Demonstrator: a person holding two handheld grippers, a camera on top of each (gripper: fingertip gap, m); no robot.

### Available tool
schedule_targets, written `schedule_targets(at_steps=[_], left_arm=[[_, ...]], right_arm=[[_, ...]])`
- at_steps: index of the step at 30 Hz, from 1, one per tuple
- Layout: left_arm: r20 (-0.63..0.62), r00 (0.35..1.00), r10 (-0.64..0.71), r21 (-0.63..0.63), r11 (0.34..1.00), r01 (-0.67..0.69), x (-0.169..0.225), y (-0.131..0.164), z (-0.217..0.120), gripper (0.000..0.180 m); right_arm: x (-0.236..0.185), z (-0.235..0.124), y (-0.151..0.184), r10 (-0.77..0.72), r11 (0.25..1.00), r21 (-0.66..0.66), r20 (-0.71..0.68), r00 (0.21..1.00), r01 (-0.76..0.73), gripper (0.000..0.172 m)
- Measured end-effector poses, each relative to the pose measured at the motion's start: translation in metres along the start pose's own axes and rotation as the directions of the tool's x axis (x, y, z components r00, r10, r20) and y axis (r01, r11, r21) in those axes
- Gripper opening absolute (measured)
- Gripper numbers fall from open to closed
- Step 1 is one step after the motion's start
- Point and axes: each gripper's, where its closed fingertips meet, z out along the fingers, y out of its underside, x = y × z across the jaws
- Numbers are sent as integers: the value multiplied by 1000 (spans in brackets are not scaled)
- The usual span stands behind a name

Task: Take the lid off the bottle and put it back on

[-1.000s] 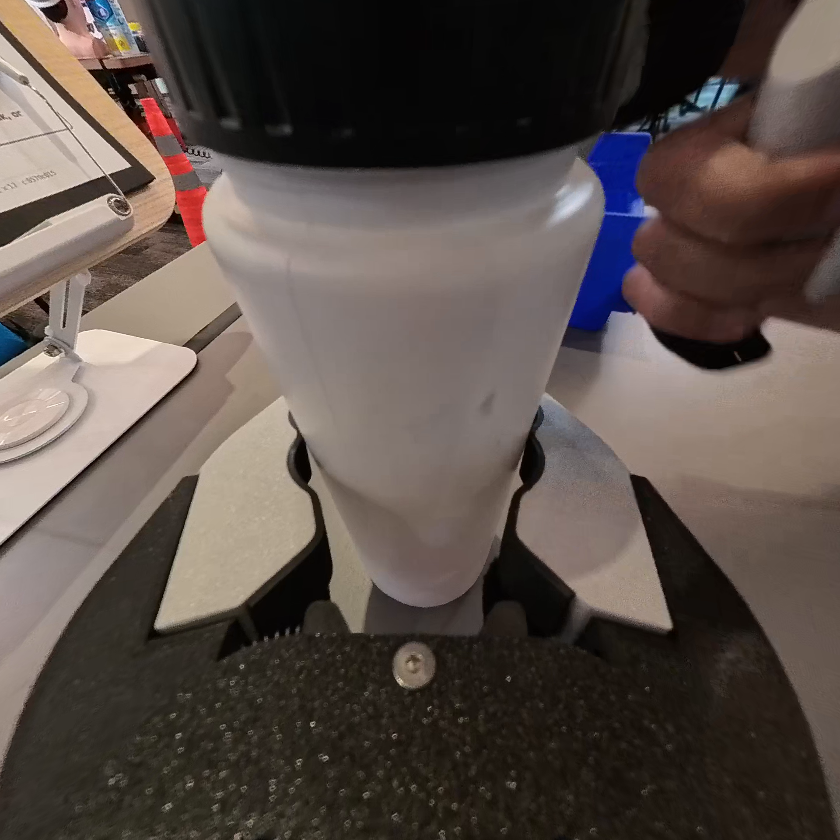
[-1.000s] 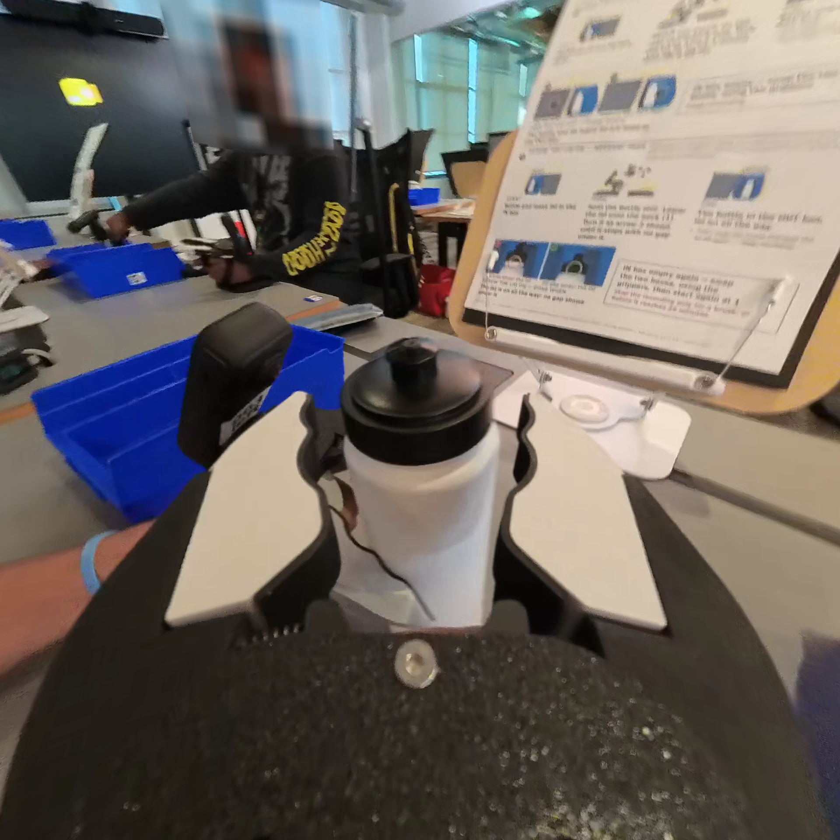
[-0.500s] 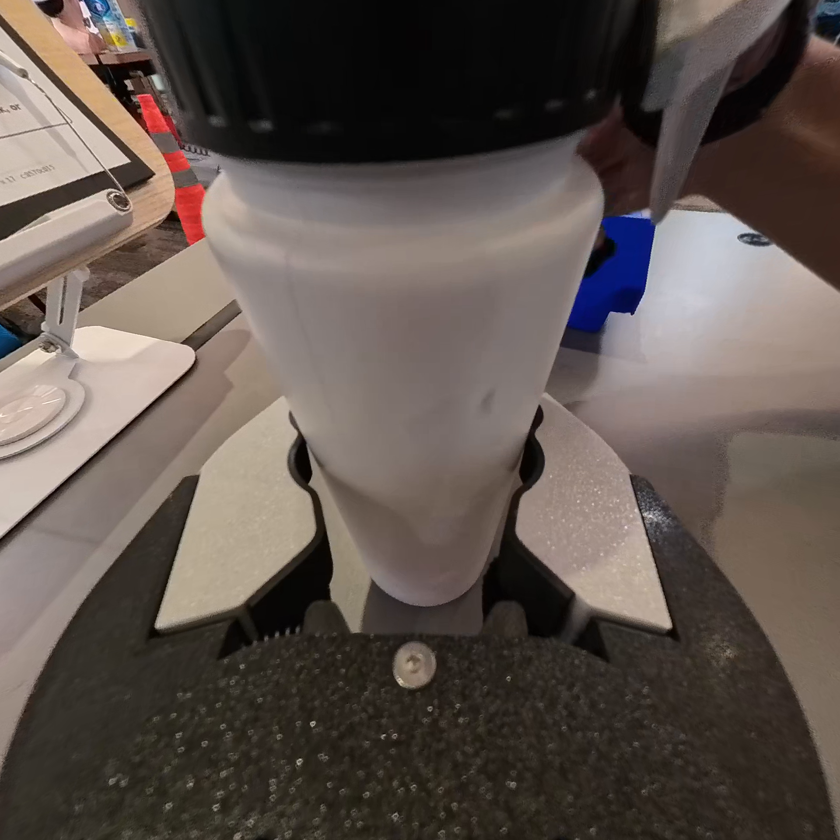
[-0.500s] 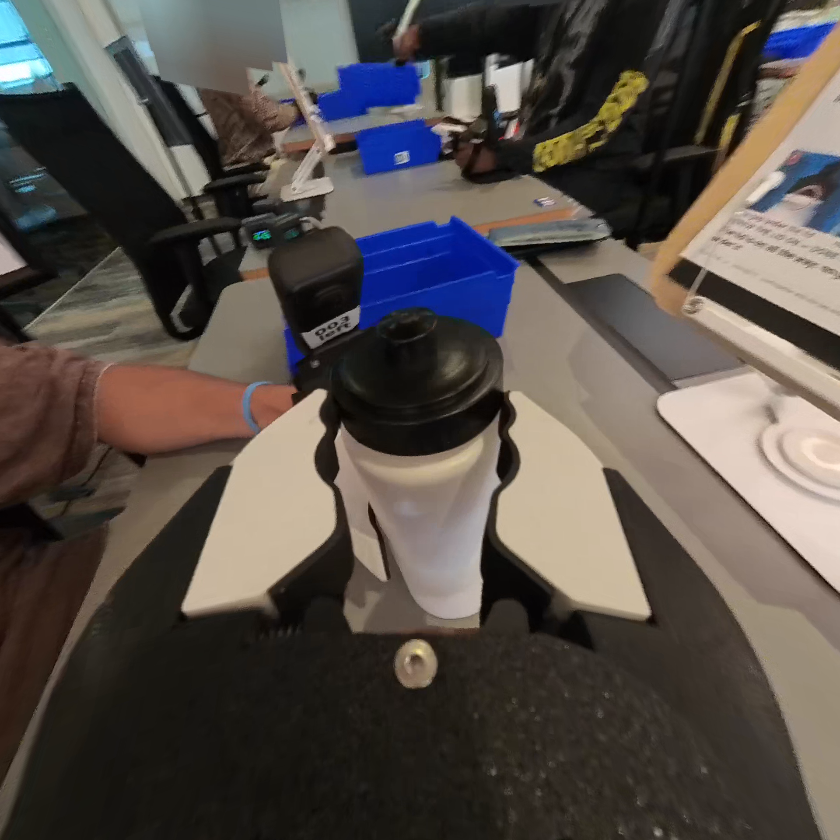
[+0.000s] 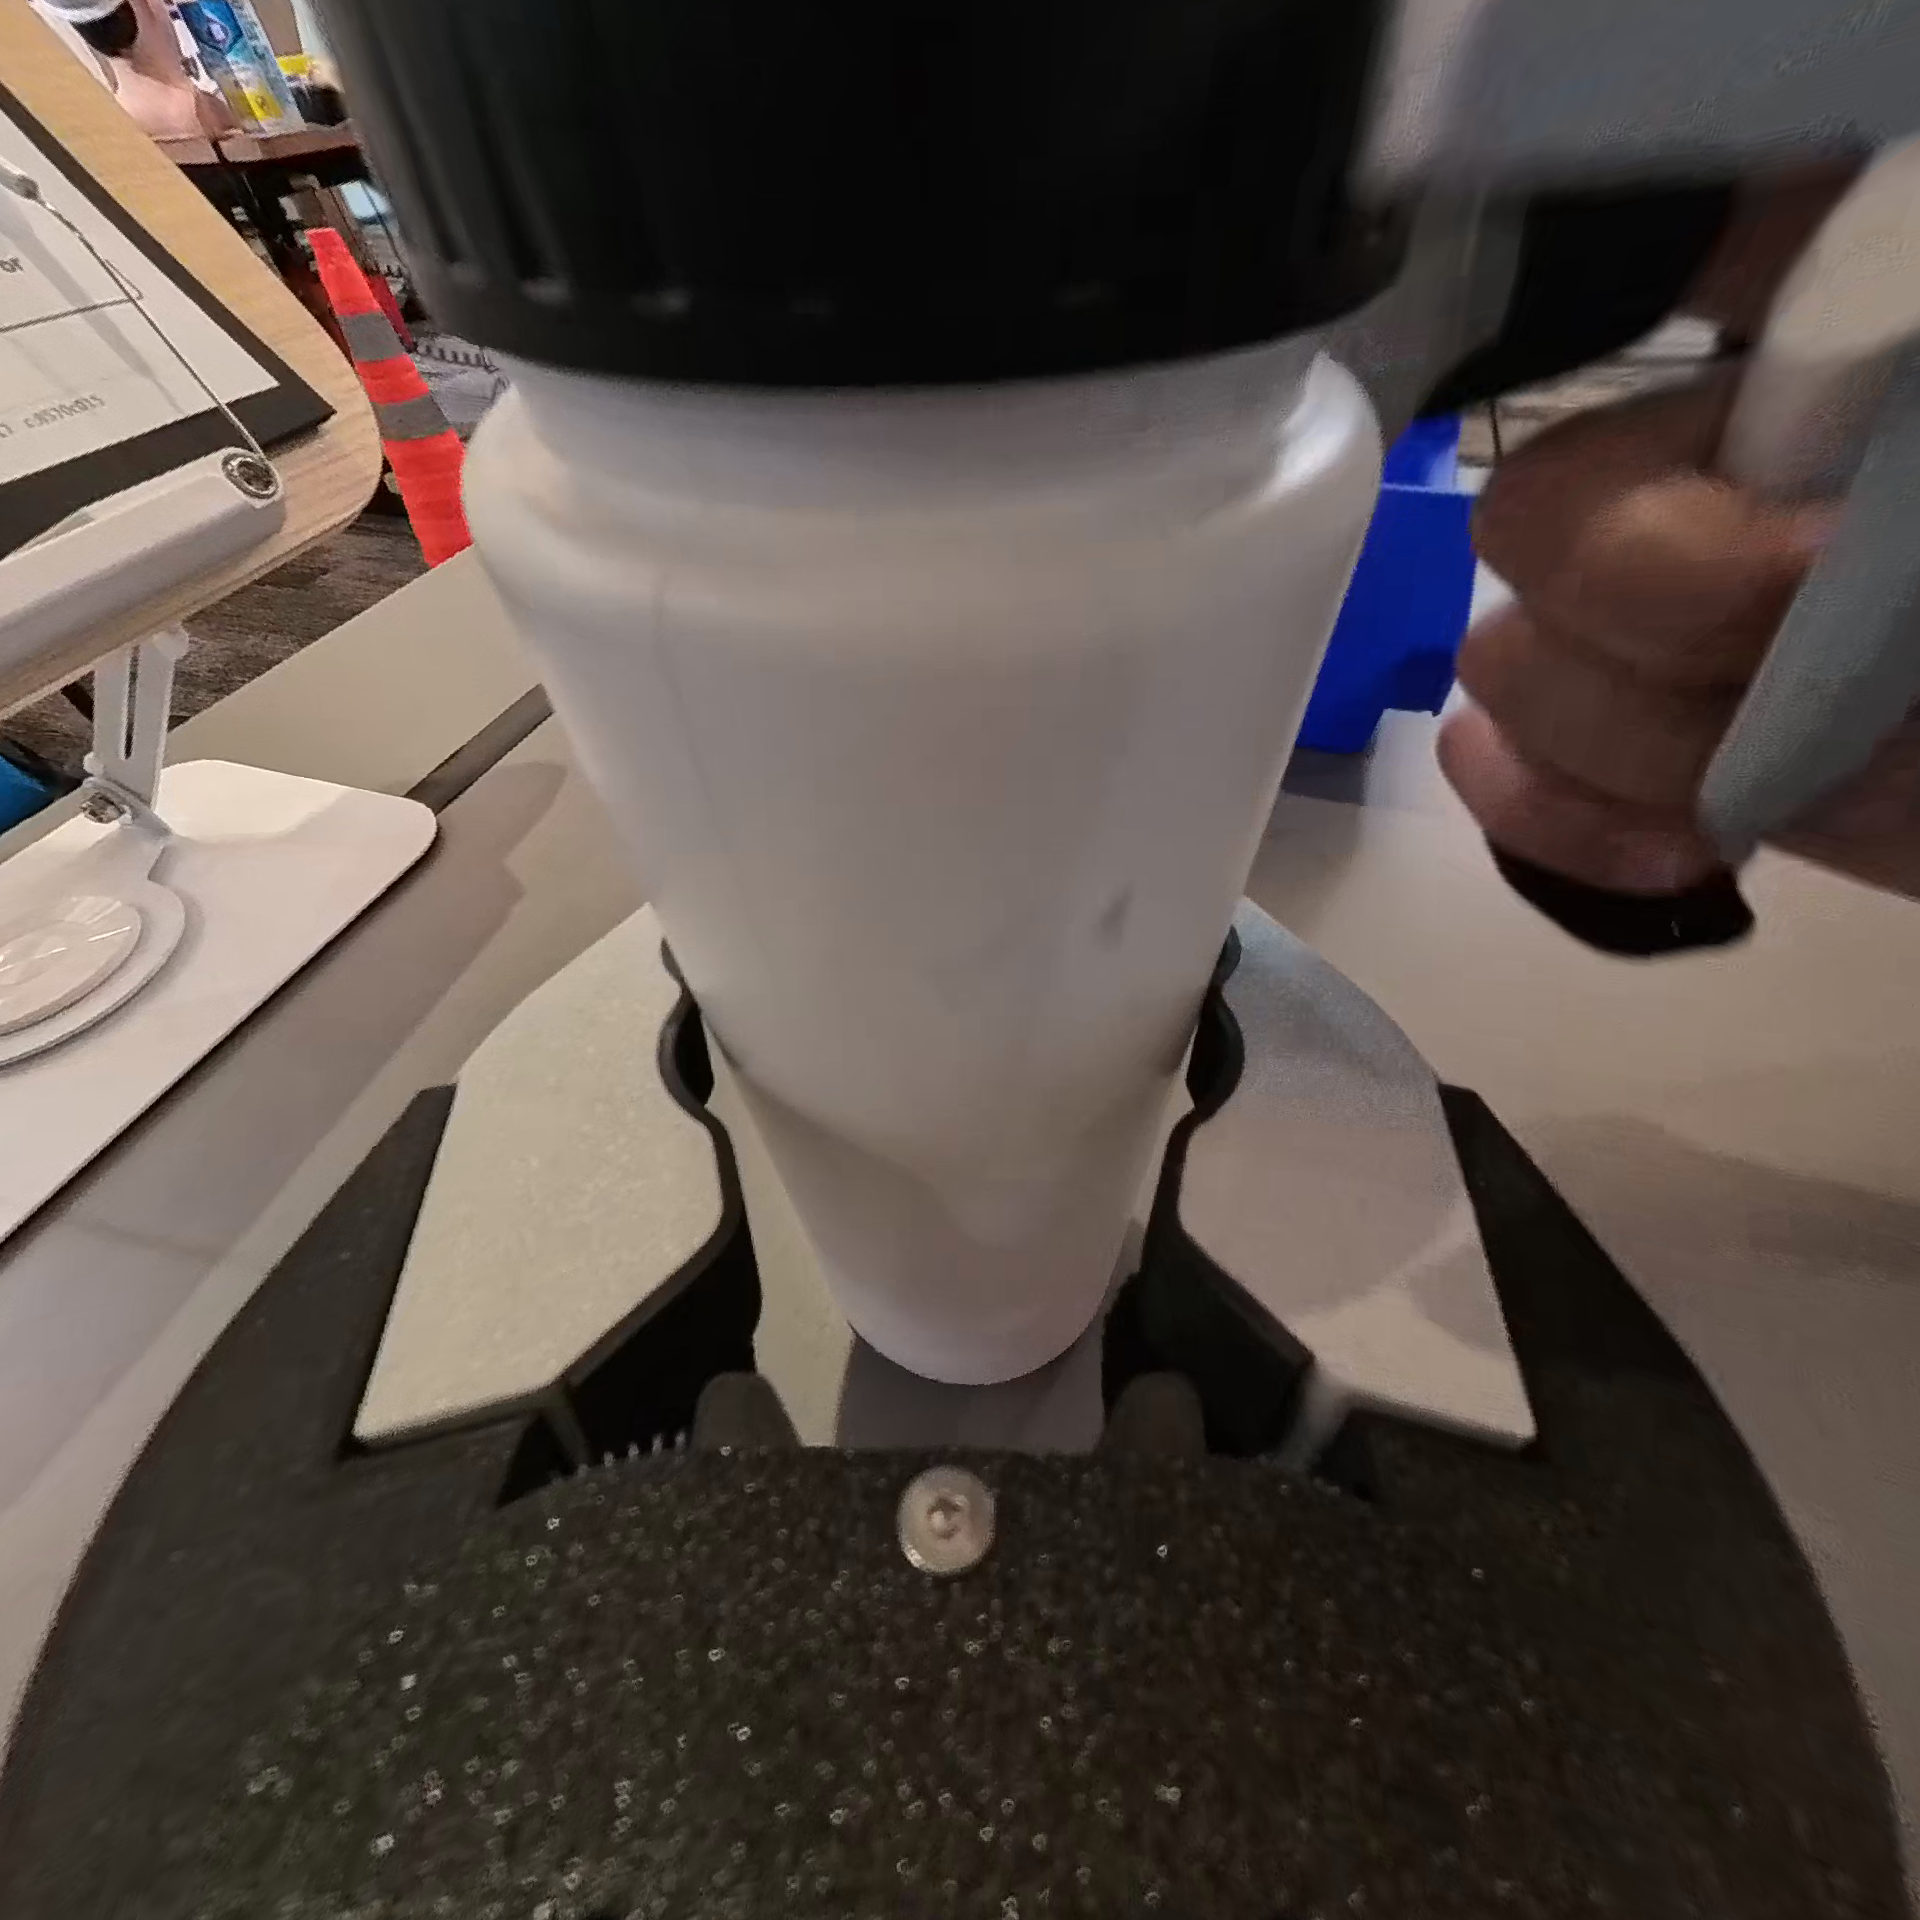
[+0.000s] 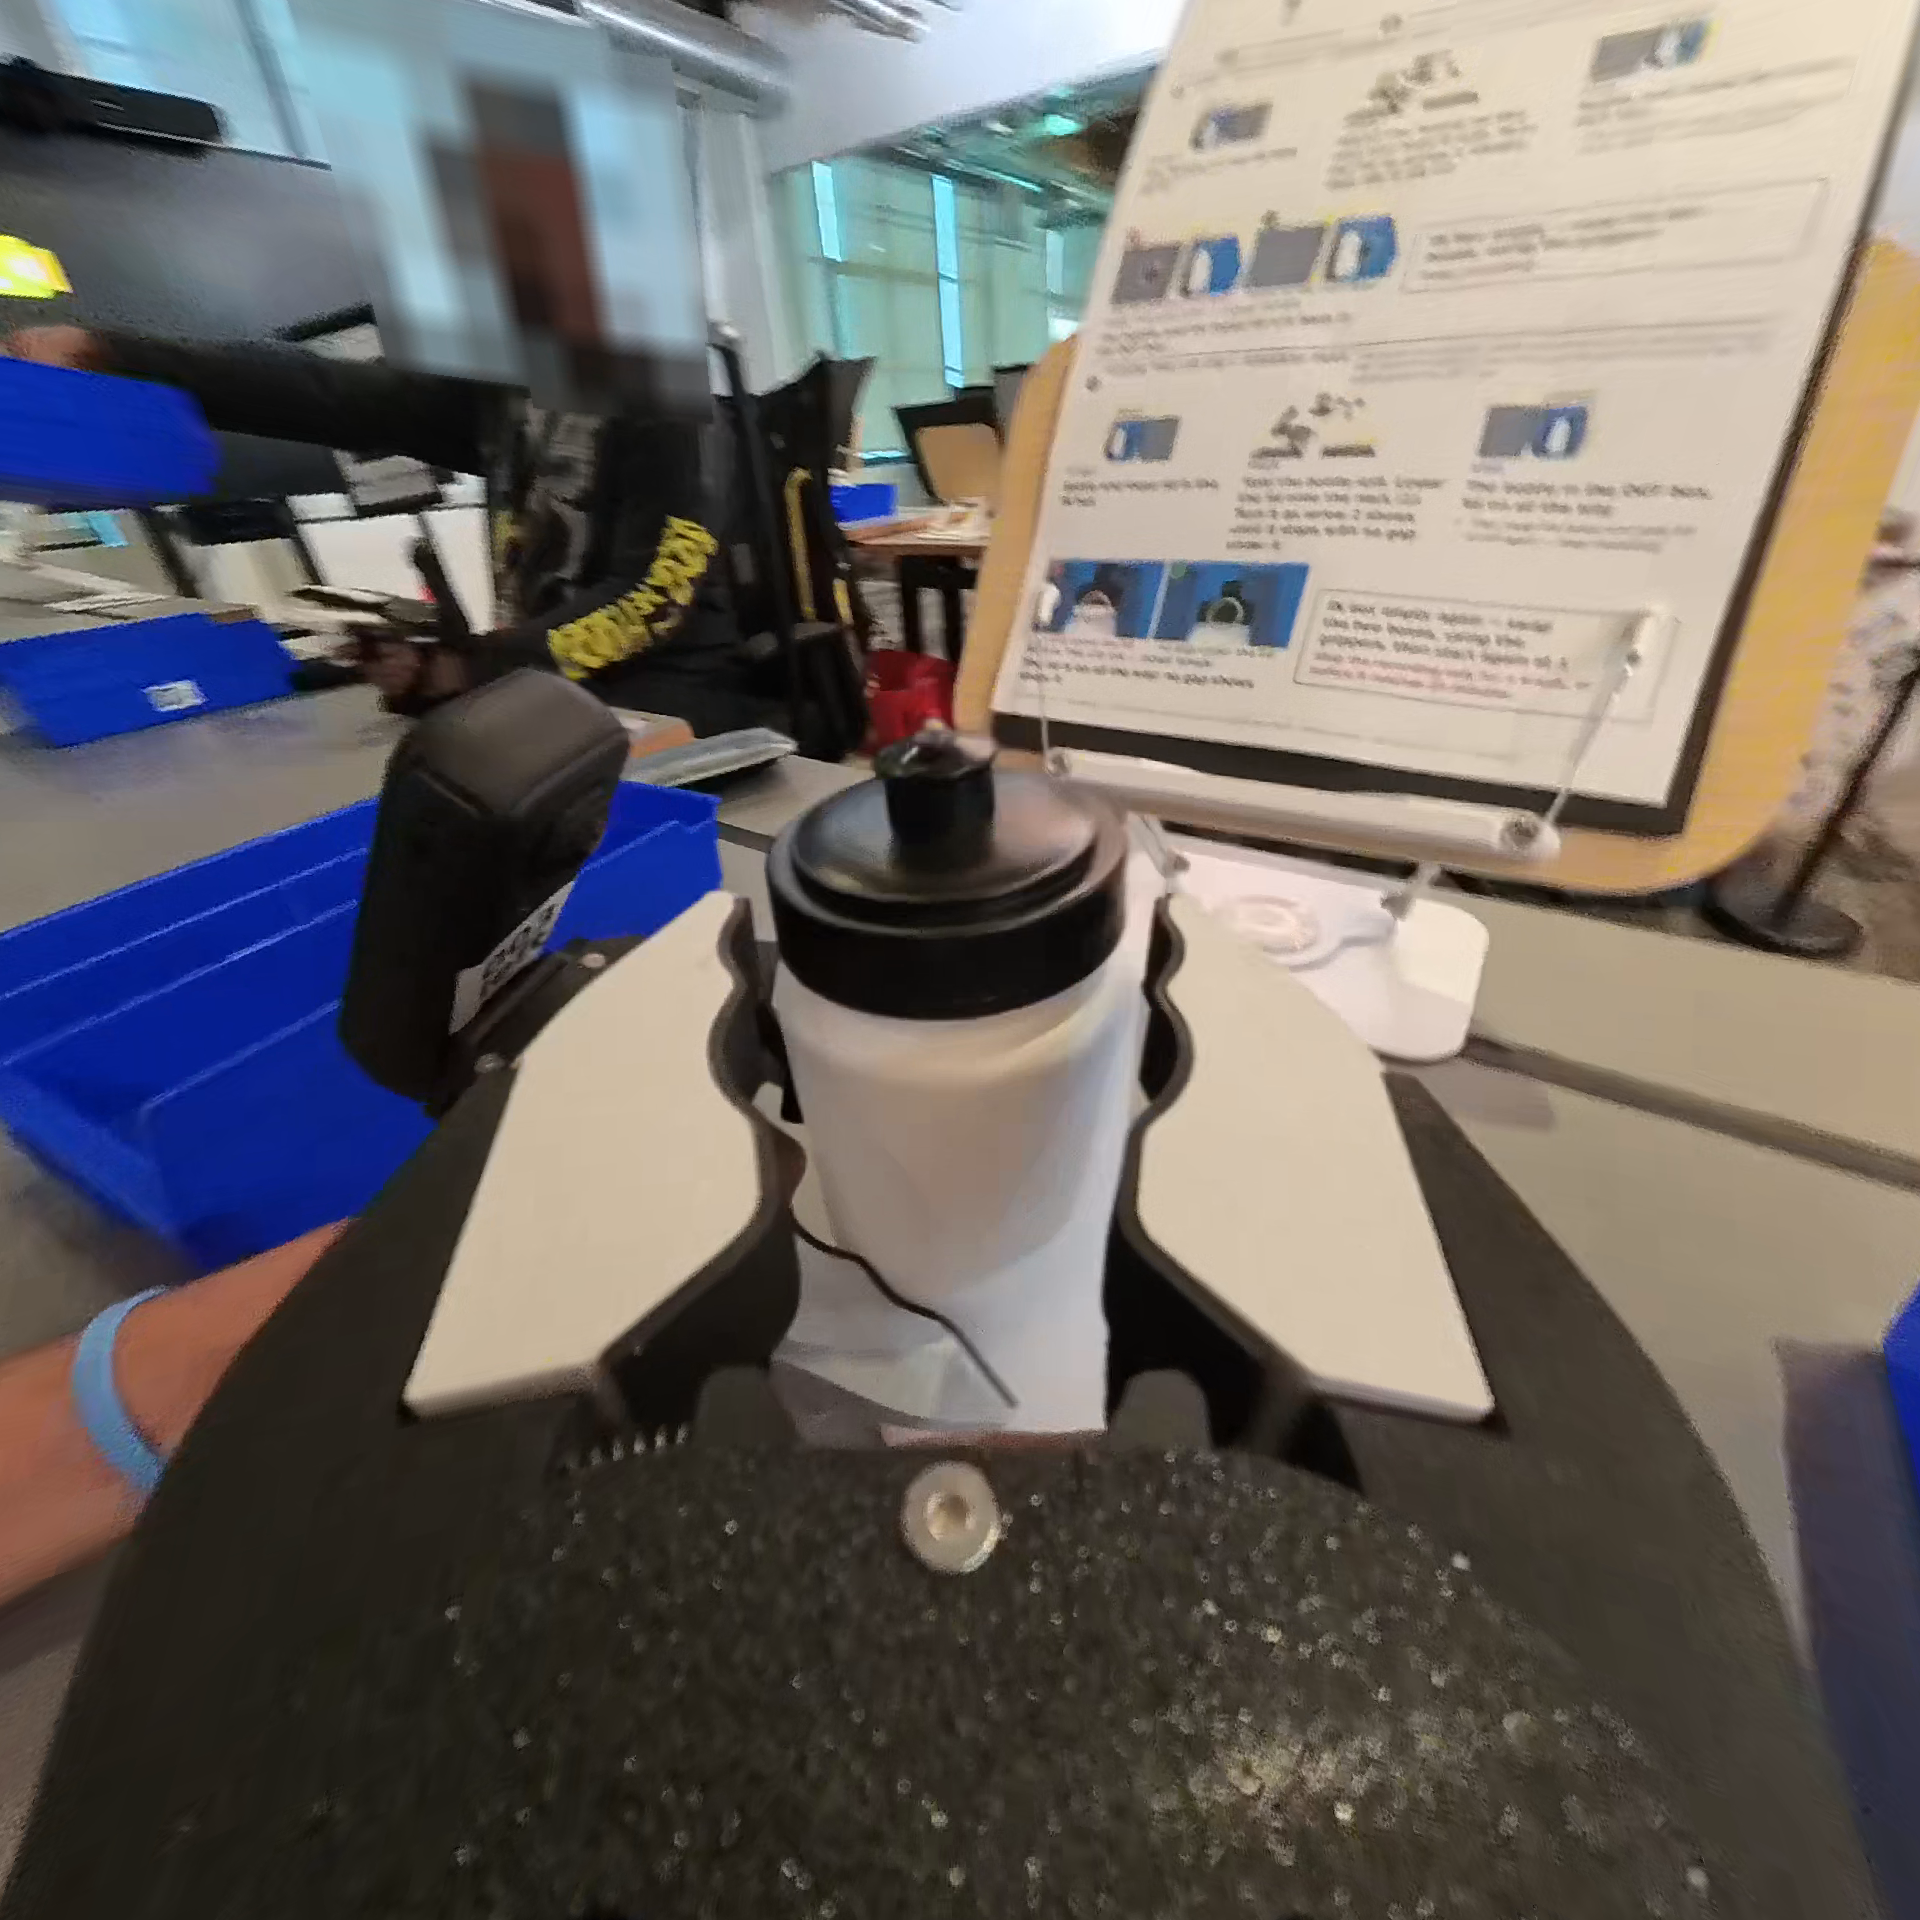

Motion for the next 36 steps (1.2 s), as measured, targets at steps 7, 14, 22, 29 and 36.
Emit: schedule_targets(at_steps=[7, 14, 22, 29, 36], left_arm=[[-3, 1000, 0, -1, 1000, 0, 0, 0, 0, 91], [-4, 1000, -3, 1, 1000, 3, 0, 1, 0, 90], [-2, 1000, -9, 4, 1000, 9, 0, 1, 1, 90], [-6, 1000, -2, -1, 1000, 2, 1, 1, 0, 90], [-7, 1000, -1, -1, 1000, 1, 1, 1, 0, 90]], right_arm=[[6, -7, -7, 93, 975, -218, 564, 820, 39, 79], [-6, 7, 9, 75, 967, -234, 638, 767, 100, 72], [-1, 12, 7, 61, 997, -63, 110, 992, -54, 68], [-2, 8, 7, -3, 999, -49, -83, 997, -2, 69], [5, 1, -8, 26, 984, -169, 479, 877, 63, 80]])
